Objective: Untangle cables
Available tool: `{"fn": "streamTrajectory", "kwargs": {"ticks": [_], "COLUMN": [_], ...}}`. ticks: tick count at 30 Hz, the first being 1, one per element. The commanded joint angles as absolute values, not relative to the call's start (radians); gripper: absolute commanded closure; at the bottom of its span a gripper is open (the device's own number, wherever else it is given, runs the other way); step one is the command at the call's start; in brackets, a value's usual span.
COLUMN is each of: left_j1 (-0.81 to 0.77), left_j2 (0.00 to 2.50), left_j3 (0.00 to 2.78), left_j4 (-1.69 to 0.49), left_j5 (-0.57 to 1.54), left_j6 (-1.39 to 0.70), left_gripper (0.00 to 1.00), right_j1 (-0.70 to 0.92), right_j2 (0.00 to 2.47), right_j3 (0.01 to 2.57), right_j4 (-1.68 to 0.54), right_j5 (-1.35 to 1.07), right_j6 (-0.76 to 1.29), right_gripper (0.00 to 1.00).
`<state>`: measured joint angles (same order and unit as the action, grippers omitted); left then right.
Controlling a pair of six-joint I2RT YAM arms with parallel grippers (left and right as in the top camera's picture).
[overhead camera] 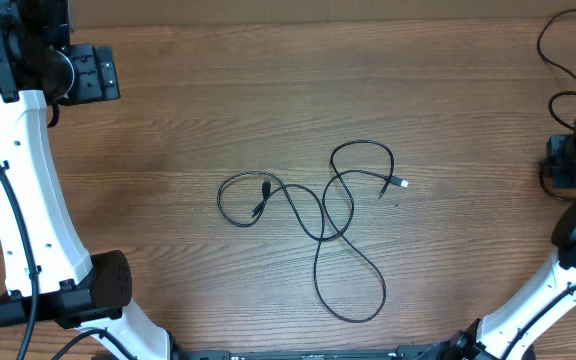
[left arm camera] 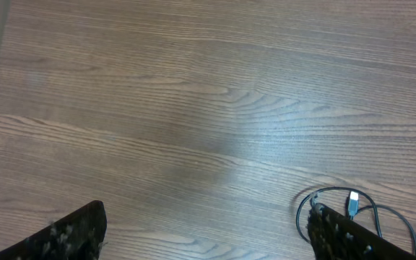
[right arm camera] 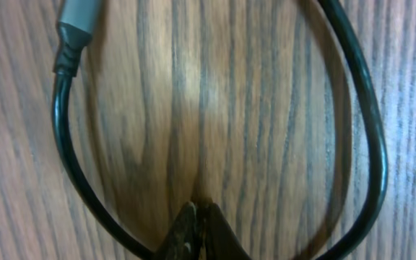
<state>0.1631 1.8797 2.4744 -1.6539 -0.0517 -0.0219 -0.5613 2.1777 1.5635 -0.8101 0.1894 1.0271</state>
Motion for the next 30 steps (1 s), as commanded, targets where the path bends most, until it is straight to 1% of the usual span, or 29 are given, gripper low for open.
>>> {"fn": "streamTrajectory", "kwargs": {"ticks": [1,4,6,9,14,18,21,23,25,26,30], "left_j1": [0.156,0.156,0.156,0.156,0.156,0.156,0.156,0.155,0.155,0.155,0.155], "left_j2": [1.885,1.885,1.885,1.885,1.885,1.885,1.885,1.885,1.885,1.885,1.885], "left_j3": [2.482,2.482,2.482,2.482,2.482,2.482,2.482,2.482,2.482,2.482,2.482], "left_j4": [-1.653,-1.662,-1.672,-1.689,-1.689,-1.677,-1.662,-1.659,-1.660,-1.661,-1.669], "left_j5": [-0.035,-0.012,-0.009,-0.009,0.027,0.061,0.089,0.102,0.101,0.102,0.102], "left_j6": [-0.006,-0.007,-0.006,-0.006,-0.007,-0.007,-0.007,-0.007,-0.007,-0.007,-0.022], "left_gripper": [0.12,0.12,0.12,0.13,0.14,0.15,0.19,0.21,0.22,0.23,0.26], "right_j1": [-0.566,-0.566,-0.566,-0.566,-0.564,-0.562,-0.562,-0.562,-0.562,-0.564,-0.563], "right_j2": [2.233,2.235,2.235,2.236,2.236,2.236,2.236,2.231,2.214,2.194,2.111], "right_j3": [1.490,1.490,1.490,1.490,1.495,1.529,1.559,1.588,1.637,1.667,1.716], "right_j4": [-0.684,-0.490,-0.381,-0.245,0.010,0.105,0.099,0.028,-0.118,-0.228,-0.522], "right_j5": [0.149,0.030,-0.041,-0.078,-0.163,-0.163,-0.159,-0.159,-0.144,-0.097,0.071], "right_j6": [0.992,0.813,0.736,0.685,0.511,0.442,0.437,0.484,0.589,0.665,0.844], "right_gripper": [0.96,0.96,0.96,0.96,0.96,0.96,0.96,0.96,0.96,0.96,0.96]}}
